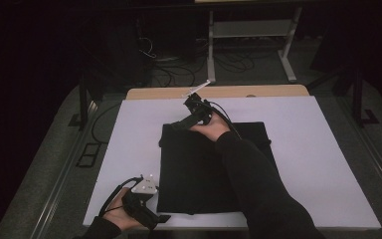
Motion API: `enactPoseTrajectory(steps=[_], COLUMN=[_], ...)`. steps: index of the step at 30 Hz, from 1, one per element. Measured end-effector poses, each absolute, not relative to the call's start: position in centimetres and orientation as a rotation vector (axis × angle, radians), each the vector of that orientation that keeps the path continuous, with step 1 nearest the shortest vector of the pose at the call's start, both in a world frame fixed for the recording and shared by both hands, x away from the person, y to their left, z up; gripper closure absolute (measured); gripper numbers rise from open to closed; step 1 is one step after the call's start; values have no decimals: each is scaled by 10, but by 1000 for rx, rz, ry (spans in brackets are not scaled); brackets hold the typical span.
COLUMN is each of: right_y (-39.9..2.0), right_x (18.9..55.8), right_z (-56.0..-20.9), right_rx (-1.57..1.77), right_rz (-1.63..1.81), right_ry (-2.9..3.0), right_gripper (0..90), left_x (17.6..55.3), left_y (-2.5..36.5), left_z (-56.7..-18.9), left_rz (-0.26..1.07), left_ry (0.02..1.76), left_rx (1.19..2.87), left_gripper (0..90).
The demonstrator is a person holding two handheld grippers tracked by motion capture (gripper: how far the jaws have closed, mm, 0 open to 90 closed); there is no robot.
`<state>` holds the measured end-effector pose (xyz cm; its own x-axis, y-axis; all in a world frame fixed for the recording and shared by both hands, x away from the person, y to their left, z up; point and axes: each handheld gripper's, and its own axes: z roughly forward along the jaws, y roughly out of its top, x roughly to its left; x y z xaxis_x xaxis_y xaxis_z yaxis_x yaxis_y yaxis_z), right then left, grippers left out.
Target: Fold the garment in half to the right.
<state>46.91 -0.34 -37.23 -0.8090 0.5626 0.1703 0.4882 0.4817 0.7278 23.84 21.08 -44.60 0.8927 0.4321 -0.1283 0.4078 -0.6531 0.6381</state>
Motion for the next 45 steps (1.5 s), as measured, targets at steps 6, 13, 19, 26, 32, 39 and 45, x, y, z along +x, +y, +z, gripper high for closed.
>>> enactPoseTrajectory(steps=[6,13,19,26,32,39,45], right_y=[6,12,18,27,36,52,62], right_x=[476,485,493,501,507,512,513], right_z=[-377,-385,-393,-404,-416,-426,-434], right_rx=[936,955,971,991,995,981,966], right_rz=[1238,1230,1214,1200,1187,1172,1158], right_ry=[2626,2619,2620,2624,2637,2661,2651], right_gripper=[0,0,0,0,21,48,106], left_x=[238,238,237,239,243,248,250], left_y=[209,209,210,211,210,210,209], left_z=[-445,-444,-443,-441,-440,-440,-439], left_rz=[98,165,218,220,192,158,147], left_ry=[579,584,602,624,605,612,605], left_rx=[2387,2387,2371,2351,2350,2344,2342], left_gripper=[16,135,277,477,640,759,799])
